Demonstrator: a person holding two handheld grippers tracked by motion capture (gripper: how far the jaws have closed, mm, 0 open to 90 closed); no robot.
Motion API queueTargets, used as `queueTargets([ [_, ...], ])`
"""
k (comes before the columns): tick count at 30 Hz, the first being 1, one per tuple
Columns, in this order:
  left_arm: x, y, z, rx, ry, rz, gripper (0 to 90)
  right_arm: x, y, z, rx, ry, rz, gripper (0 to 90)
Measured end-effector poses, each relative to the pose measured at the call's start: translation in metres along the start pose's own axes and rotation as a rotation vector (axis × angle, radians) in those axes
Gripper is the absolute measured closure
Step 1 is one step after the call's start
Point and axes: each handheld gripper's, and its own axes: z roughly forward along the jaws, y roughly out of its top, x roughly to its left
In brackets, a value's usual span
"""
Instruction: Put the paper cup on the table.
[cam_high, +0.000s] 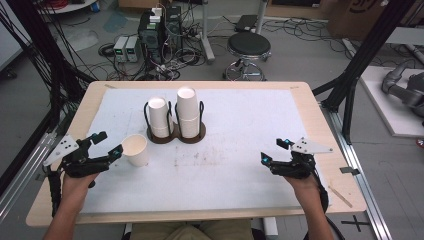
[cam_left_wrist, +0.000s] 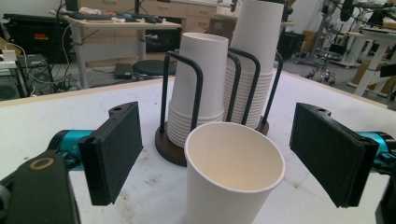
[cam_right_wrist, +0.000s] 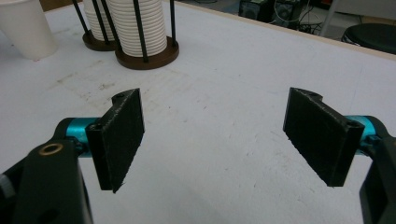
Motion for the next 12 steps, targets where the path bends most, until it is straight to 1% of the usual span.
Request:
queueTargets([
  [6, -0.0007, 0.0, -0.0001, 0.001, -0.002, 0.006, 17.0, -0.0009, 0.0002, 0.0006, 0.0, 0.001, 0.0, 21.3],
  [12, 0.0, -0.0008, 0.0003, 0.002, 0.001, 0.004, 17.0, -0.0028, 0.0, 0.0009, -0.006, 0.001, -0.002, 21.3],
])
